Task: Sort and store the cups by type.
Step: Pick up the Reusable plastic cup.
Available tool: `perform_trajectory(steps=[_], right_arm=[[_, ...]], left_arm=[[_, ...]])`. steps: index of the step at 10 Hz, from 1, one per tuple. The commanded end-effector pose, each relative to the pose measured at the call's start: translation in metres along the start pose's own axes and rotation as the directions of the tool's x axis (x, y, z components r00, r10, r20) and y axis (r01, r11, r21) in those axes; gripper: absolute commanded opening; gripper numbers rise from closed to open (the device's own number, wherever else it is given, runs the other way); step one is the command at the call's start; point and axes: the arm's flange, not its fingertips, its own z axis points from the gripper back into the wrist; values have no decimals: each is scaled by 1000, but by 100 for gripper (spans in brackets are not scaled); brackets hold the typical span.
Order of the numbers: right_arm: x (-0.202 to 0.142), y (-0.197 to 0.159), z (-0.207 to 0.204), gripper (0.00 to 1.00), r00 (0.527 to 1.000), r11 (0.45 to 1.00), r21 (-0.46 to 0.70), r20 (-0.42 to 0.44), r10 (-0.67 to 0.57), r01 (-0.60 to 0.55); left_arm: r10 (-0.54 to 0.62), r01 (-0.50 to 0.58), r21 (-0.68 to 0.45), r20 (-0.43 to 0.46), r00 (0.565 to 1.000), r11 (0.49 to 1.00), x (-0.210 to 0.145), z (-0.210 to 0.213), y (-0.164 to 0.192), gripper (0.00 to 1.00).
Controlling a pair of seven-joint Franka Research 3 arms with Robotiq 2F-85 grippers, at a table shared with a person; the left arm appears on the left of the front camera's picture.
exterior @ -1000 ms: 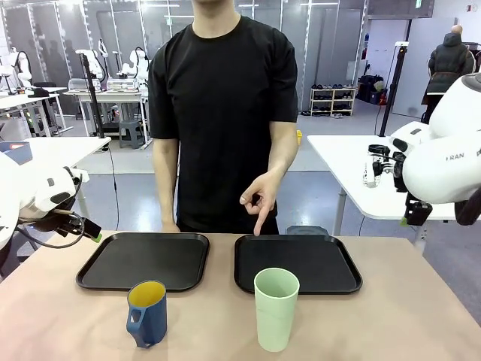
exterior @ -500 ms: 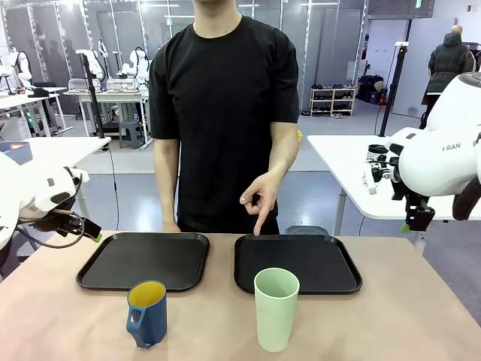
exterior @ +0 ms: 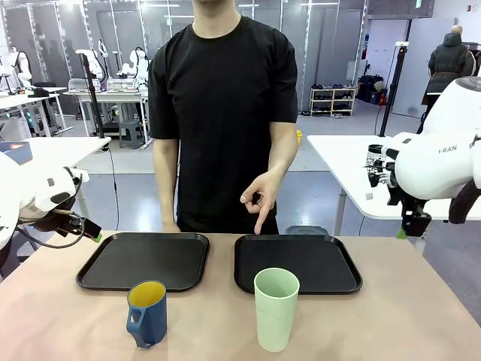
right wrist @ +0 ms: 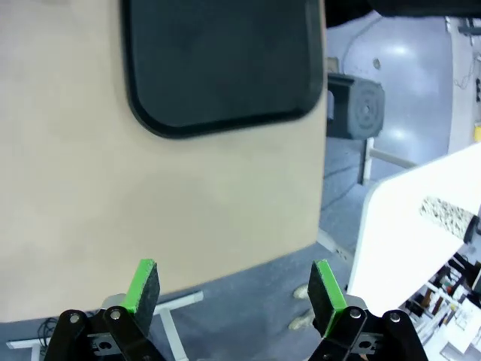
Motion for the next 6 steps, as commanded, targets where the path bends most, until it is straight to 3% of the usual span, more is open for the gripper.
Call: perform_trajectory(steps=[1,4,6], right_arm=[[5,22,-12,100,993,996,80,114,39,-48],[17,64,-29,100,985,984,162,163,49,-75],[31,85,-35,100,956,972,205,290,53,-117]], left_arm=[[0,0,1,2,1000,1000,1,0,0,100],[0,0,1,2,1000,1000,1,0,0,100],[0,0,1,2,1000,1000,1,0,0,100]])
